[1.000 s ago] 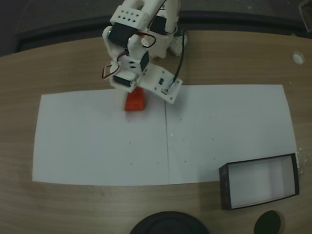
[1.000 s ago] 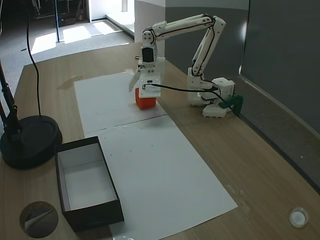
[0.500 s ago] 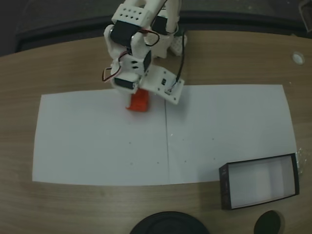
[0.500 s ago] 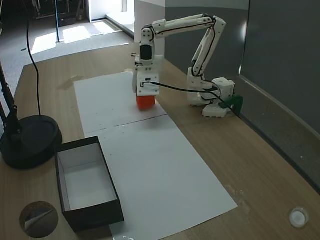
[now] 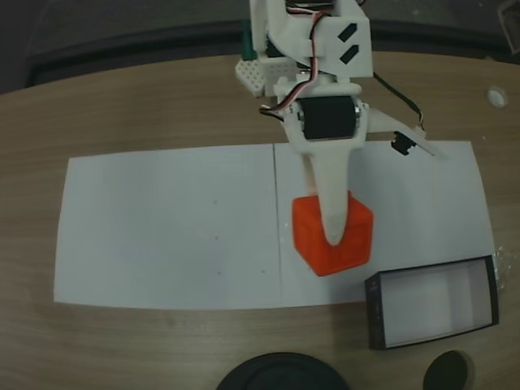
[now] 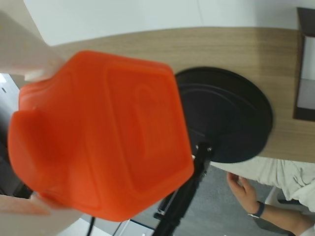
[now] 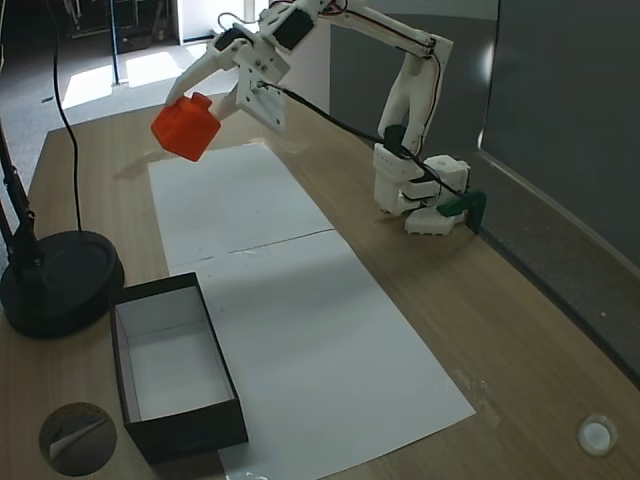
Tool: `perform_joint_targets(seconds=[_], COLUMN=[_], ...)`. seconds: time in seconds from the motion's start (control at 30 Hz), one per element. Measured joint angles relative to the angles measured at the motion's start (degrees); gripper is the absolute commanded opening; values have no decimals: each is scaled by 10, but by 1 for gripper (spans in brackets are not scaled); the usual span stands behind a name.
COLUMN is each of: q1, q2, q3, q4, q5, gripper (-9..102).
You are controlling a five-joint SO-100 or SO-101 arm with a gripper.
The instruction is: Grab a orange square and put it in the box.
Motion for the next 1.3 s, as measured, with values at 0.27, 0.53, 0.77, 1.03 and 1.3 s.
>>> perform_joint_targets(seconds=[0.27, 0.53, 0.77, 1.03, 1.3], q1=[-73, -142, -197, -188, -187], q2=[-144, -227, -295, -388, -408], q3=[-63, -119, -183, -318, -339], q4=[-19, -21, -21, -21, 14], q5=[54, 59, 59, 59, 116], gripper=[11, 11, 11, 12, 34])
